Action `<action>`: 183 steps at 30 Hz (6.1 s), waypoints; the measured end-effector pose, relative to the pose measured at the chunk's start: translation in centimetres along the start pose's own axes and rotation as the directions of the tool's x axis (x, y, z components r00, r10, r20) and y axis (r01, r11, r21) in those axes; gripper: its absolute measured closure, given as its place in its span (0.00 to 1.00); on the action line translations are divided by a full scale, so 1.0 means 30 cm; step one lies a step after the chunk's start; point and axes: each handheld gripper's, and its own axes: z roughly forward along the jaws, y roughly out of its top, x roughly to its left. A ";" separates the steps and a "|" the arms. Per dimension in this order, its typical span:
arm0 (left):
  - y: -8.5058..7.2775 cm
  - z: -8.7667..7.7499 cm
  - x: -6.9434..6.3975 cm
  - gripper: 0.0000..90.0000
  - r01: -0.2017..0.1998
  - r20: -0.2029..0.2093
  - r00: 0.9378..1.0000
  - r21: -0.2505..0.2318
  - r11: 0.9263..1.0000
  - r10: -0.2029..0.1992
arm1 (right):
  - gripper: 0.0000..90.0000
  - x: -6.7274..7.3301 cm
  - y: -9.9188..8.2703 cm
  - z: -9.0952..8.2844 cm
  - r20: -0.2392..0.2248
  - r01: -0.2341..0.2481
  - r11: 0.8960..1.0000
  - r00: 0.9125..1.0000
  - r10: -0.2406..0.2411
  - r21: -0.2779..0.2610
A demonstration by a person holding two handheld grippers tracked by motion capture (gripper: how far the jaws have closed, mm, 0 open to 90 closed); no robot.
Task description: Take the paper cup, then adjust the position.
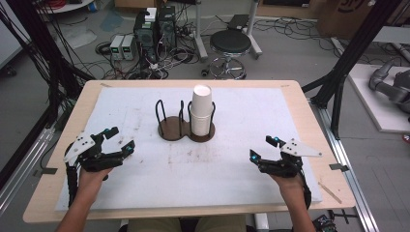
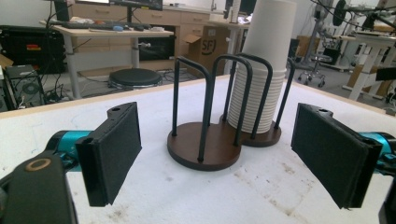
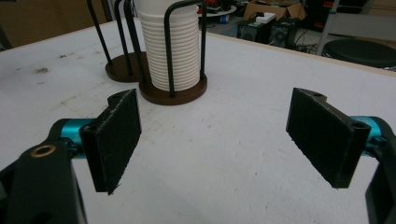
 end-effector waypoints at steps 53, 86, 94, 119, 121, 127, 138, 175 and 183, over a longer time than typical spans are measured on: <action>-0.014 0.012 -0.001 0.18 0.017 0.024 1.000 0.019 1.000 -0.017 | 0.20 0.073 0.446 0.557 -0.191 0.066 0.998 0.980 -0.063 0.012; -0.019 0.007 0.010 0.18 0.032 0.012 0.999 0.026 0.999 -0.032 | 0.34 0.080 0.450 0.611 -0.209 0.054 0.997 0.976 -0.063 -0.050; -0.018 0.005 0.011 0.18 0.035 0.015 0.999 0.026 0.999 -0.035 | 0.35 0.089 0.502 0.589 -0.211 0.057 0.996 0.975 -0.070 -0.069; -0.014 0.005 -0.002 0.19 0.029 0.043 0.999 0.014 0.999 -0.030 | 0.36 0.101 0.667 0.419 -0.207 0.064 0.981 0.973 -0.103 -0.185; -0.012 0.008 -0.008 0.19 0.026 0.054 0.998 0.015 1.000 -0.027 | 0.36 0.102 0.673 0.396 -0.218 0.061 0.982 0.971 -0.100 -0.181; -0.008 0.017 -0.032 0.18 0.020 0.090 0.996 0.021 1.000 -0.022 | 0.36 0.110 0.677 0.318 -0.227 0.090 0.981 0.966 -0.128 -0.170; -0.002 0.036 -0.080 0.17 0.040 0.167 0.985 0.006 0.999 -0.040 | 0.36 0.097 0.568 0.172 -0.230 0.112 0.982 0.962 -0.146 -0.154; -0.014 0.094 -0.175 0.17 -0.025 0.296 0.955 0.024 0.999 0.017 | 0.36 0.147 0.280 0.143 -0.316 0.173 0.981 0.929 -0.191 -0.086; -0.017 0.112 -0.200 0.17 -0.048 0.344 0.938 0.046 0.998 0.030 | 0.36 0.170 0.288 0.144 -0.364 0.174 0.980 0.910 -0.196 -0.093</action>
